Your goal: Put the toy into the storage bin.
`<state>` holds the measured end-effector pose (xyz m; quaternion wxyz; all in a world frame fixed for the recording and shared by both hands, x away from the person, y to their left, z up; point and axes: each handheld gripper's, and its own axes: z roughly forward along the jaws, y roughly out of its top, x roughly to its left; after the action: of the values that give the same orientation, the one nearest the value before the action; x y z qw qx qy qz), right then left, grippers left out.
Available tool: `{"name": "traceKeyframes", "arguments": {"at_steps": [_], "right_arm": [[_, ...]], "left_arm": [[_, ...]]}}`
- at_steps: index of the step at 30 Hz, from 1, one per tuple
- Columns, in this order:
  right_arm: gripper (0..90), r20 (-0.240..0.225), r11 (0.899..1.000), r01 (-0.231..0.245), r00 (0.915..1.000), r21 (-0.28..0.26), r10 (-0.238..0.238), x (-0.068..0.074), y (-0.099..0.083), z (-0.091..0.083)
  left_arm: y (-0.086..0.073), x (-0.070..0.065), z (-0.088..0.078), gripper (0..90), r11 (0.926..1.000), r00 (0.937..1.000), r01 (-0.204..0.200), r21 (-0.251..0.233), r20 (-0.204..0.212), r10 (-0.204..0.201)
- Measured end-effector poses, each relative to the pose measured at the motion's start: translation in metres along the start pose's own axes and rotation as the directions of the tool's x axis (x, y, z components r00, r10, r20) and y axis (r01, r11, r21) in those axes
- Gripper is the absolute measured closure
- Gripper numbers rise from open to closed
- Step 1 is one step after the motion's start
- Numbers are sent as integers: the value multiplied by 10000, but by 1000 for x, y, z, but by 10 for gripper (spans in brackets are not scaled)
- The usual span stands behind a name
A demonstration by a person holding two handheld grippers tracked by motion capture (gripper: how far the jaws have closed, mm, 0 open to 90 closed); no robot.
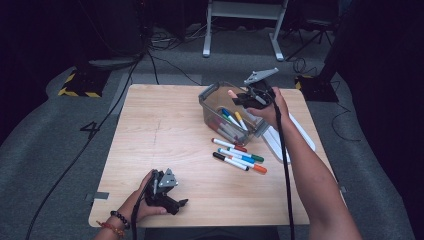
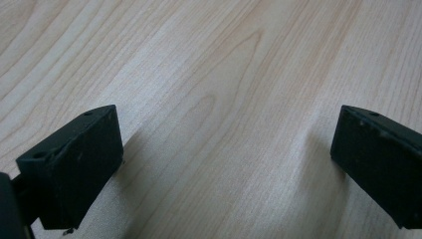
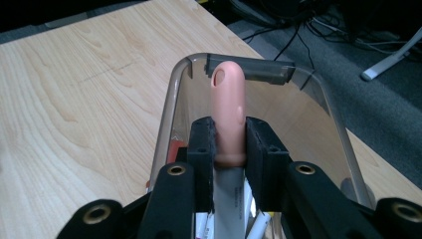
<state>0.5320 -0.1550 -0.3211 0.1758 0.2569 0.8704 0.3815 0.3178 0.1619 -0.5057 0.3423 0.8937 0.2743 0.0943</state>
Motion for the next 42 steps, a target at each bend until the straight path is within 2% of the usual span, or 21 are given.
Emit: {"name": "traceKeyframes", "arguments": {"at_steps": [9,16,20,25,26,29,31,34,35,37,39,42], "right_arm": [[746,24,9958,-202,9998,891,201,-5,-2,34],[746,-168,9853,-267,9994,1690,299,-7,-8,56],[746,-376,9717,-27,9992,2362,119,-1,-12,68],[744,-797,9509,98,9967,3095,157,4,-14,78],[741,-728,9472,114,9973,3203,126,6,-15,80],[669,-711,9383,134,9974,3456,119,8,-16,81],[621,-527,9441,49,9985,3296,132,8,-15,79],[558,-280,9594,-88,9995,2818,174,5,-15,69],[534,-290,9692,-102,9994,2460,179,4,-15,61],[474,-189,9826,-129,9997,1854,167,3,-17,45],[444,-205,9911,-155,9996,1319,183,5,-20,28],[397,-184,9979,-162,9997,624,174,9,-26,3]], "left_arm": [[0,0,0,3,10000,10000,-32,11,40,32],[0,0,0,3,10000,10000,-31,9,37,31],[0,0,0,3,10000,10000,-35,11,38,35],[0,0,0,3,10000,10000,-36,12,38,36],[0,0,0,3,10000,10000,-33,10,38,33],[0,0,0,3,10000,10000,-36,13,37,36],[0,0,0,3,10000,10000,-34,10,40,34],[0,0,0,3,10000,10000,-34,12,39,34],[0,0,0,3,10000,10000,-36,12,41,36],[0,0,0,3,10000,10000,-33,11,42,33],[0,0,0,3,10000,10000,-37,12,42,37],[0,0,0,3,10000,10000,-30,11,41,30]]}}
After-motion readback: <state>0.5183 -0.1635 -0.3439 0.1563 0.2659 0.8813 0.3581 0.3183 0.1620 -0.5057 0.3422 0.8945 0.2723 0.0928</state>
